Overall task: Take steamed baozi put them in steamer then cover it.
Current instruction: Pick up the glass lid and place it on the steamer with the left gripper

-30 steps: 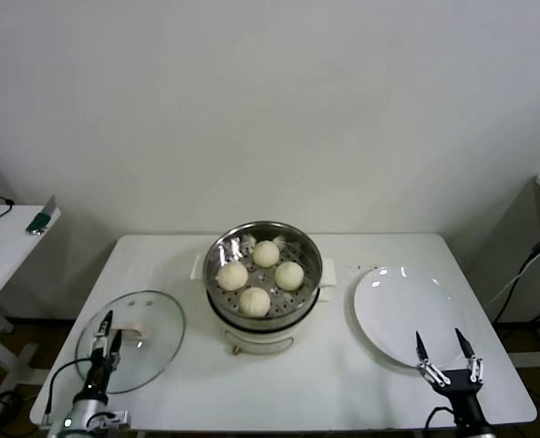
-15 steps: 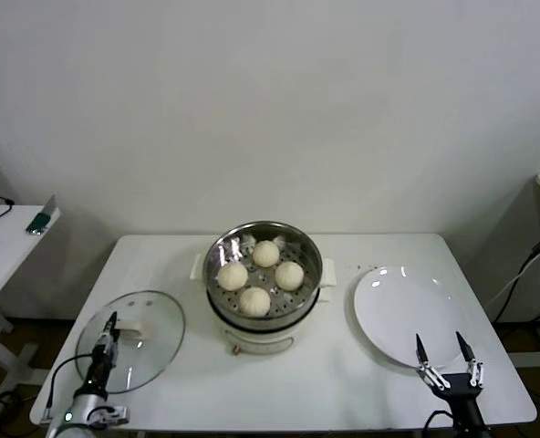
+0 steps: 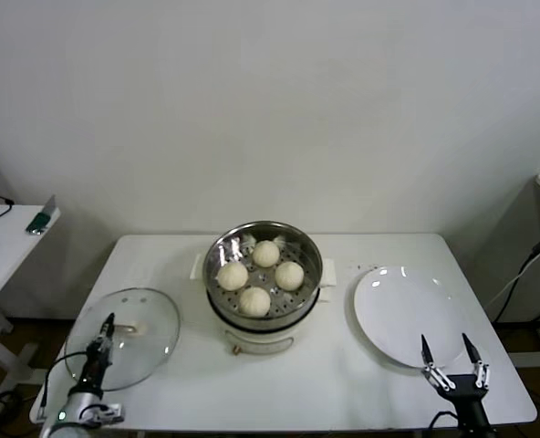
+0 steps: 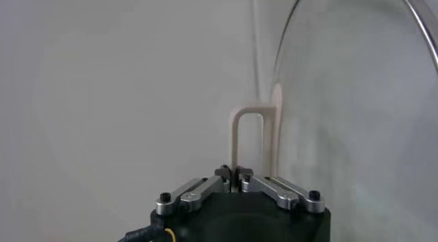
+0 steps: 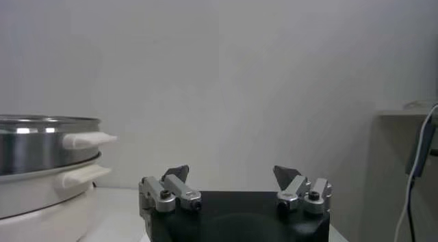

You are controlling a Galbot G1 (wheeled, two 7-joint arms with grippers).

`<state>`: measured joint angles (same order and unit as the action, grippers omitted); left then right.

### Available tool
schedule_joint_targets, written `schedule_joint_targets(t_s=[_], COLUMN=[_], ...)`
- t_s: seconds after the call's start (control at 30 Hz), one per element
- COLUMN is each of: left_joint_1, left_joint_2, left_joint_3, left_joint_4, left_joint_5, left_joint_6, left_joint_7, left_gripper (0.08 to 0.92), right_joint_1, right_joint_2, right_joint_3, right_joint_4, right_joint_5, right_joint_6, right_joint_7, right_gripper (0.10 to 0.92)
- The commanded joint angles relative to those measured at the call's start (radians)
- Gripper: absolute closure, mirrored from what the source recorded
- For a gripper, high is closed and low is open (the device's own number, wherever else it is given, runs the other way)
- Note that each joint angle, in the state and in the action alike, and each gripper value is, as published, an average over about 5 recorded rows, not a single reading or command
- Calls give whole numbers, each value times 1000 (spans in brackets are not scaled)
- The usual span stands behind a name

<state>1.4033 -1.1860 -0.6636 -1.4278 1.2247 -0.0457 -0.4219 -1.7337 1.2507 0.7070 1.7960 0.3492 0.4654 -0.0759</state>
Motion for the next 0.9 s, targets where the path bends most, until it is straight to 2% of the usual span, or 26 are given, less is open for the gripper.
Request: schedule_joint_targets(t_s=[0.03, 0.13, 0.27, 0.43, 0.6, 0.77, 0.9], left_joint_1=[84, 88, 61, -6, -133, -267, -329], left_joint_2=[71, 116, 178, 215, 167, 79, 10], left_joint_3=[-30, -45, -33, 100, 335, 570, 664], left_joint_4=[-403, -547, -680, -779, -791, -763, -716], left_joint_5=[-362, -431, -437, -374, -234, -23, 137], left_joint_6=[155, 283, 429, 599, 723, 812, 831], left_joint_7=[219, 300, 379, 446, 492, 629, 732], left_gripper=[861, 861, 861, 861, 861, 861, 861], right_joint_1=[2, 4, 3, 5, 22, 39, 50], right_joint_2=[1, 0, 2, 2, 6, 19, 24], right_joint_3=[9, 12, 15, 21, 11, -9, -17], right_joint_4=[-10, -18, -20, -23, -38, -45, -56], right_joint_5=[-20, -32, -44, -69, -82, -103, -109], right_joint_6=[-17, -19, -24, -33, -32, -37, -35], right_joint_7=[17, 22, 37, 55, 59, 60, 63], right_gripper=[203, 203, 203, 203, 203, 203, 203])
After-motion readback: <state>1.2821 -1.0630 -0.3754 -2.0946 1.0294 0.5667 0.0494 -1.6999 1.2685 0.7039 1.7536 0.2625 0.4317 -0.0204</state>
